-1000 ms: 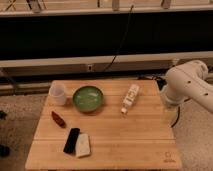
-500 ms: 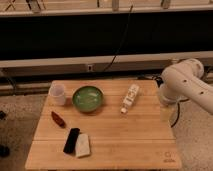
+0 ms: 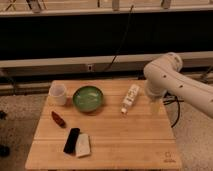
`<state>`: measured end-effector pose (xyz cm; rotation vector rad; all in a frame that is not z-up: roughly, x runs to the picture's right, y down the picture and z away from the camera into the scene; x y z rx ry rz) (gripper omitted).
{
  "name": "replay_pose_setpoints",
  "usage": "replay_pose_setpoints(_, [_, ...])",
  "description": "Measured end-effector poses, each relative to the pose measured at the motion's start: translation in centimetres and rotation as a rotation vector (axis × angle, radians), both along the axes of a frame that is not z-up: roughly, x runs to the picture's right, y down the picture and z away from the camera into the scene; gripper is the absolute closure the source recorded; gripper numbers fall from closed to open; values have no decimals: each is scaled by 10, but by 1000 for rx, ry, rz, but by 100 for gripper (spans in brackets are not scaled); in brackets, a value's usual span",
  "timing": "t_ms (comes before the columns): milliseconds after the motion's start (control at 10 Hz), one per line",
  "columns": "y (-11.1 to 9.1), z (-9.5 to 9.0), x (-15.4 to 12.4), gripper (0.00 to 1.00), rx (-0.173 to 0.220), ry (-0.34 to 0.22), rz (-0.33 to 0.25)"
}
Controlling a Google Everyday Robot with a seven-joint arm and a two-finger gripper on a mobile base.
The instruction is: Drag the ceramic bowl in a circle
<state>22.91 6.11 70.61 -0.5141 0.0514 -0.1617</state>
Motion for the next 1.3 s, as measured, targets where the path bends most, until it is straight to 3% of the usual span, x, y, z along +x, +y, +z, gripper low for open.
replay_pose_setpoints(400, [-29,22,-40,20,27,-48,-95])
replay_pose_setpoints(700, [-35,31,-42,20,29,-66,-148])
replay_pose_setpoints(1300, [-54,59,-83,20,60,-141,-268])
